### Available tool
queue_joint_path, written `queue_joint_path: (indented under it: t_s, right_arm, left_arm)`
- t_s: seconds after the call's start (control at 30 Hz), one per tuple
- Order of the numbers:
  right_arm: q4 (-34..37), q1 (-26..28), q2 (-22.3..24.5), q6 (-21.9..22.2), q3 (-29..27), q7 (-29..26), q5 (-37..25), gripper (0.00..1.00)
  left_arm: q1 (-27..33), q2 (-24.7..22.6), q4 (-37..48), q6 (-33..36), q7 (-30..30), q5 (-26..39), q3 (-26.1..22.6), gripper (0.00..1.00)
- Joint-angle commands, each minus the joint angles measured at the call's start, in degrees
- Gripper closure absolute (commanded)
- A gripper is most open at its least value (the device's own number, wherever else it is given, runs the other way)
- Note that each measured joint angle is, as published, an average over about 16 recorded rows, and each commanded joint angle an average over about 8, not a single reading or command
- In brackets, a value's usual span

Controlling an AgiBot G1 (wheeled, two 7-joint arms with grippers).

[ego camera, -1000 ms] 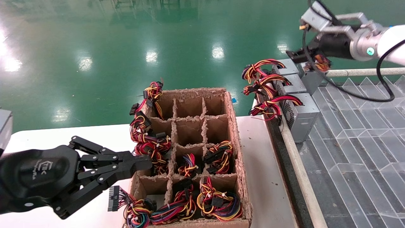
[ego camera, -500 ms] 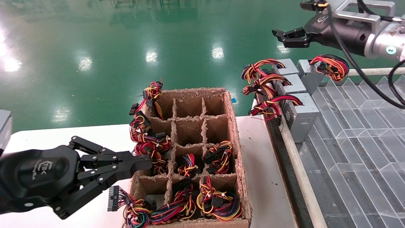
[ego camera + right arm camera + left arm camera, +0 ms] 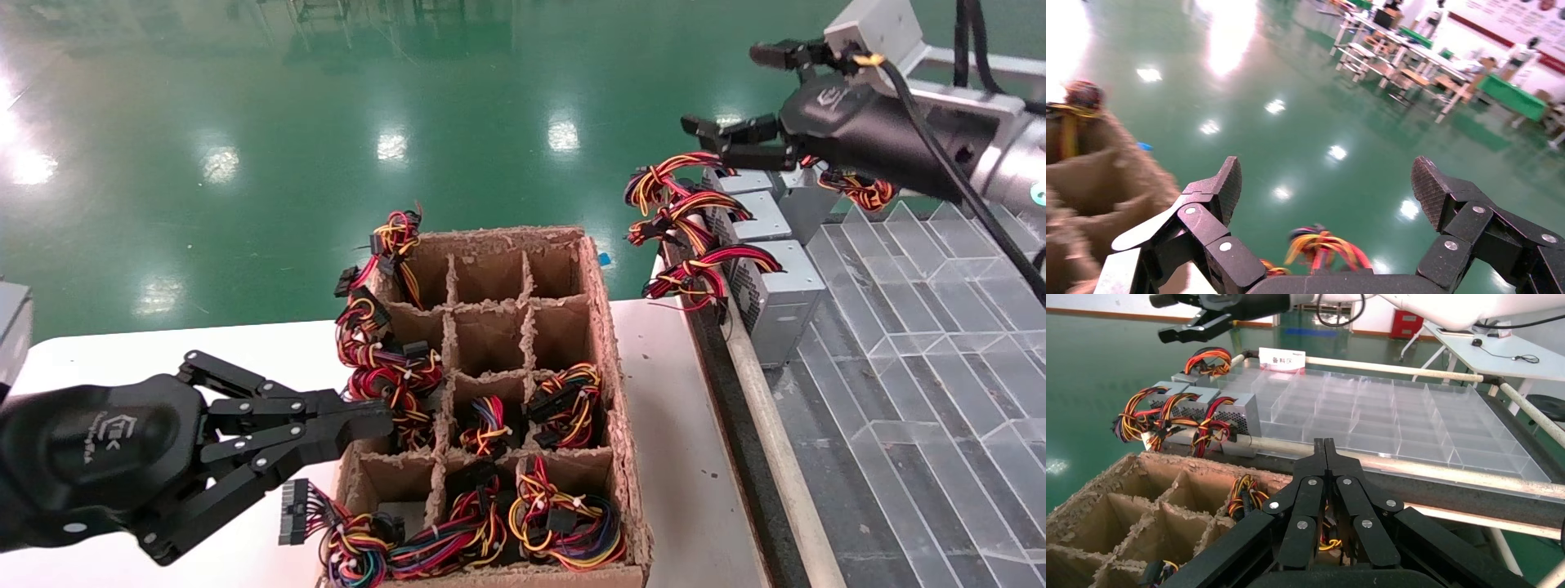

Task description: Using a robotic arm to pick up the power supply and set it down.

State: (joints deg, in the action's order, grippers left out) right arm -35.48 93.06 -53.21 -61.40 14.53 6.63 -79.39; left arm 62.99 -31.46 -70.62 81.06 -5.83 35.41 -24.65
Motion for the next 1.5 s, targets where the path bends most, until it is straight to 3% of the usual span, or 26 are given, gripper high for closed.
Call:
queue_joint_path:
  t_s: [0.03, 1.23, 1.5]
  right_arm:
    - [-1.8, -1.5, 0.9, -1.2, 0.1, -0.8, 1.8, 0.00]
    - [-35.2, -29.1, 16.8, -22.4, 1.4, -16.1, 34.7, 0.00]
    - [-39.4, -32.6, 18.8, -25.1, 1.5, -17.7, 38.9, 0.00]
  left_arm:
    - [0.0, 0.0, 0.0, 0.0, 0.0, 0.0, 0.0, 0.00]
    - [0.0, 0.0, 0.0, 0.0, 0.0, 0.0, 0.0, 0.00]
    - [0.0, 0.0, 0.0, 0.0, 0.0, 0.0, 0.0, 0.00]
